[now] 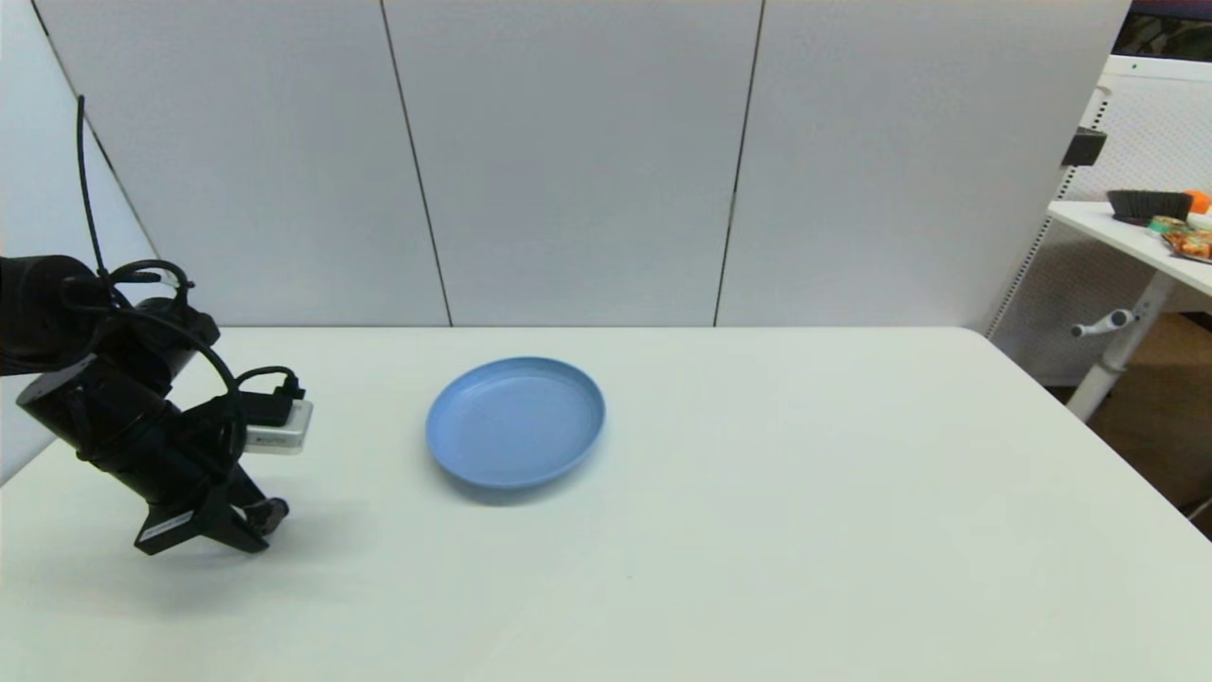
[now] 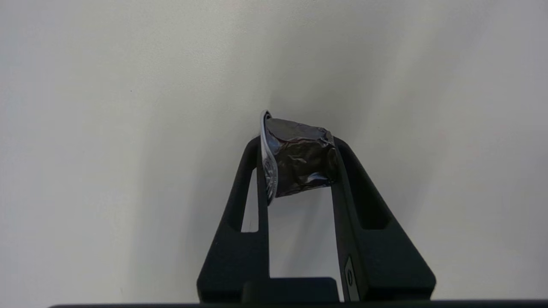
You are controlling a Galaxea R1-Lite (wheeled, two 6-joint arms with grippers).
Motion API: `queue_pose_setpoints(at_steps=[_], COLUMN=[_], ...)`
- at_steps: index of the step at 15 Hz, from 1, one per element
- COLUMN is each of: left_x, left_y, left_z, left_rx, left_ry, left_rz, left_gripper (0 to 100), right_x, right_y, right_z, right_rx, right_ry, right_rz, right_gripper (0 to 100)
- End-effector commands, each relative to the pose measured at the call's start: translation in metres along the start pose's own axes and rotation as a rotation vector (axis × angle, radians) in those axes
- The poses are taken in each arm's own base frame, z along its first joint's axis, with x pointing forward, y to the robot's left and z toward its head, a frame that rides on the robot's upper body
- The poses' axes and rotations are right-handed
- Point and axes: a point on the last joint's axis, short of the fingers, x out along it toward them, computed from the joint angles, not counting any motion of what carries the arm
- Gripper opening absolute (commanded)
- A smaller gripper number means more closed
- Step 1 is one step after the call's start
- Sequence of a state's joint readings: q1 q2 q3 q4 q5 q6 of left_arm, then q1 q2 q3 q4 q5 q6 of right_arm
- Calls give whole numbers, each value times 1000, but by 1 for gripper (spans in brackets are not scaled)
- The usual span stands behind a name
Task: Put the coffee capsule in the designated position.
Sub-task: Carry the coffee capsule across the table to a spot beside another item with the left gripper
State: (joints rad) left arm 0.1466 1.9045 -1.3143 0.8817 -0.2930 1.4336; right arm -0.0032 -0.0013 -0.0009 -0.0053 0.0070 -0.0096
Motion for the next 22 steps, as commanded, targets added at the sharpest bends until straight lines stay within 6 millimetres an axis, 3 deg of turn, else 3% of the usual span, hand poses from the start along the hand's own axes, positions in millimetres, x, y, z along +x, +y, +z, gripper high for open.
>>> queue_pose_setpoints(at_steps=[1, 3, 5, 8, 10, 12, 15, 18, 22], left_x=[-3, -10, -29, -56, -56, -48, -10, 24, 54], left_y=[-1, -2, 5, 31, 50, 79, 110, 127, 138], left_z=[1, 3, 16, 54, 86, 121, 160, 188, 206], left_rx=[9, 18, 63, 132, 125, 129, 102, 85, 63], left_ry=[-4, -21, -85, -188, -240, -317, -467, -599, -713], left_rz=[5, 29, 111, 250, 292, 376, 500, 553, 585], left_gripper=[0, 0, 0, 0, 0, 0, 0, 0, 0], right_x=[0, 0, 0, 0, 0, 0, 0, 0, 0], right_y=[0, 0, 0, 0, 0, 0, 0, 0, 0], right_z=[0, 0, 0, 0, 0, 0, 0, 0, 0], right_rx=[-1, 0, 0, 0, 0, -1, -1, -1, -1], right_ry=[0, 1, 3, 0, 0, 0, 1, 0, 0], right_rz=[1, 1, 1, 1, 1, 1, 1, 1, 1], right_gripper=[100, 100, 100, 100, 100, 100, 100, 100, 100])
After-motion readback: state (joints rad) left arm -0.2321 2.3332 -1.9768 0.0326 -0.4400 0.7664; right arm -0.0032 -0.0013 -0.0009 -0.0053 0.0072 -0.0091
